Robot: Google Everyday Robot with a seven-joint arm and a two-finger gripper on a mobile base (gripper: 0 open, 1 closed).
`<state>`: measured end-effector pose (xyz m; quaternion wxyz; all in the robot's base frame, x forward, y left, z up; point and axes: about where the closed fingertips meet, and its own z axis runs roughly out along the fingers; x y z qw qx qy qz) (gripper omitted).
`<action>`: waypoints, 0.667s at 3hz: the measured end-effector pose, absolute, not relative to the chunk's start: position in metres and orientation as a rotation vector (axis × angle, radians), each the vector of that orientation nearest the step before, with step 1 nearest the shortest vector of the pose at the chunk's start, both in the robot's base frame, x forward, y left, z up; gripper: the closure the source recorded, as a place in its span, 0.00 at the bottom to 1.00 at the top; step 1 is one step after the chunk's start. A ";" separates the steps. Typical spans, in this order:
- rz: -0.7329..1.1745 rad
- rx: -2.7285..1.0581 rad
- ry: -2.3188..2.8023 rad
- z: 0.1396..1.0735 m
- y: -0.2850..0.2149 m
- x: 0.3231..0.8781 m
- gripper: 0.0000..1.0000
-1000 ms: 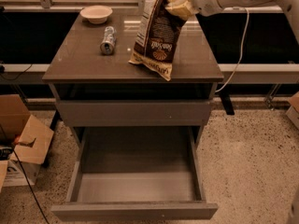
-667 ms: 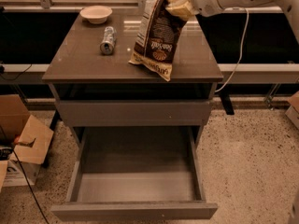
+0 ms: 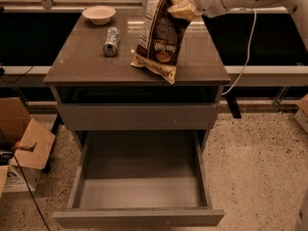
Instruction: Pick brown chip bag from middle drawer and place on counter
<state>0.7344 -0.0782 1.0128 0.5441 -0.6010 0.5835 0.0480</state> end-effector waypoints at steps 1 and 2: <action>0.119 -1.429 1.384 1.011 -0.075 0.735 0.04; 0.121 -1.431 1.383 1.010 -0.074 0.735 0.00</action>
Offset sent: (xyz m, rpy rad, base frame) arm 0.0004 0.0022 -0.0013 0.0002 0.0021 0.0034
